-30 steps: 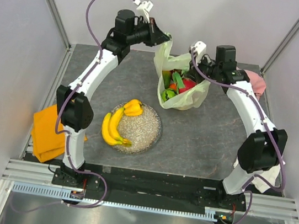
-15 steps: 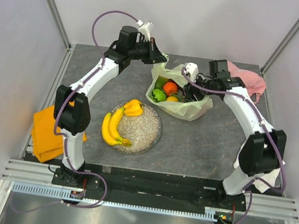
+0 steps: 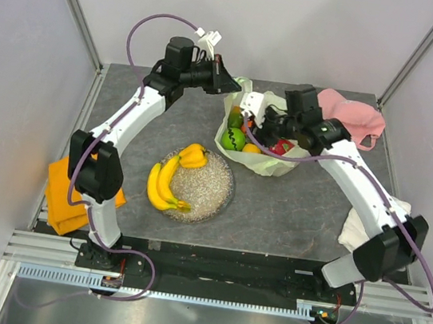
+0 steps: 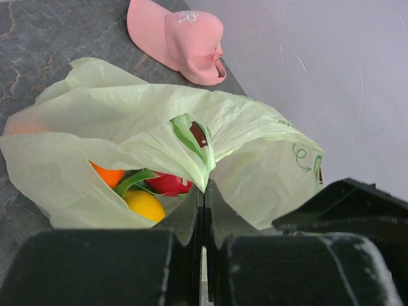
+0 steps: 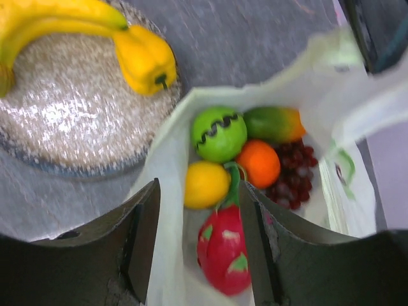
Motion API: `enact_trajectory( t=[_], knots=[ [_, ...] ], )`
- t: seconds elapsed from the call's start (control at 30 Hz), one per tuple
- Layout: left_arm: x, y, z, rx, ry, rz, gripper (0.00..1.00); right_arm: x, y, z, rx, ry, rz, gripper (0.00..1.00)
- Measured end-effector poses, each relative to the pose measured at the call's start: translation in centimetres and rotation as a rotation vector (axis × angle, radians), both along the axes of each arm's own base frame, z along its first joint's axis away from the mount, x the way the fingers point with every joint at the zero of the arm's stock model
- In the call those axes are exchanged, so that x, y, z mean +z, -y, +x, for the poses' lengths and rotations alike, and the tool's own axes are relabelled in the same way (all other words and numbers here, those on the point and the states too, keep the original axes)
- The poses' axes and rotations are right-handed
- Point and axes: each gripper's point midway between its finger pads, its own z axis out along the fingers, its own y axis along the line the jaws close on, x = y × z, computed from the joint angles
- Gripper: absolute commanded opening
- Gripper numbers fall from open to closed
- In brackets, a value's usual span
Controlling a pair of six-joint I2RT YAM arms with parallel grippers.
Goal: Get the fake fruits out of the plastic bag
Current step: Take out the fake fruit from the plastic bag.
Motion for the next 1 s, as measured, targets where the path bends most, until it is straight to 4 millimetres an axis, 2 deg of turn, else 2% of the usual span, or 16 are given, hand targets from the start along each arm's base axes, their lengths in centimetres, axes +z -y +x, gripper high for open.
enact_trajectory(
  t=[0.07,0.17,0.27,0.4,0.73,1.0],
  knots=[
    [-0.2,0.0,-0.1,-0.002,-0.007,0.000,0.02,-0.5,-2.3,0.3,0.035,-0.010,0.020,0.53],
    [-0.3,0.0,-0.2,-0.002,-0.014,0.000,0.02,-3.9,-4.1,1.6,0.036,-0.076,-0.001,0.53],
    [-0.2,0.0,-0.3,-0.002,-0.011,-0.001,0.02,-8.0,-4.3,3.8,-0.019,-0.134,-0.062,0.56],
    [0.2,-0.2,-0.5,0.000,-0.007,-0.002,0.02,-12.4,-3.0,5.8,-0.109,-0.166,-0.170,0.56],
    [0.6,-0.4,-1.0,0.003,-0.004,-0.001,0.02,-14.0,0.1,9.9,-0.289,-0.095,-0.246,0.57],
    [0.2,-0.4,-1.1,0.003,-0.019,0.005,0.02,-16.9,2.8,12.4,-0.386,-0.101,-0.335,0.56]
  ],
)
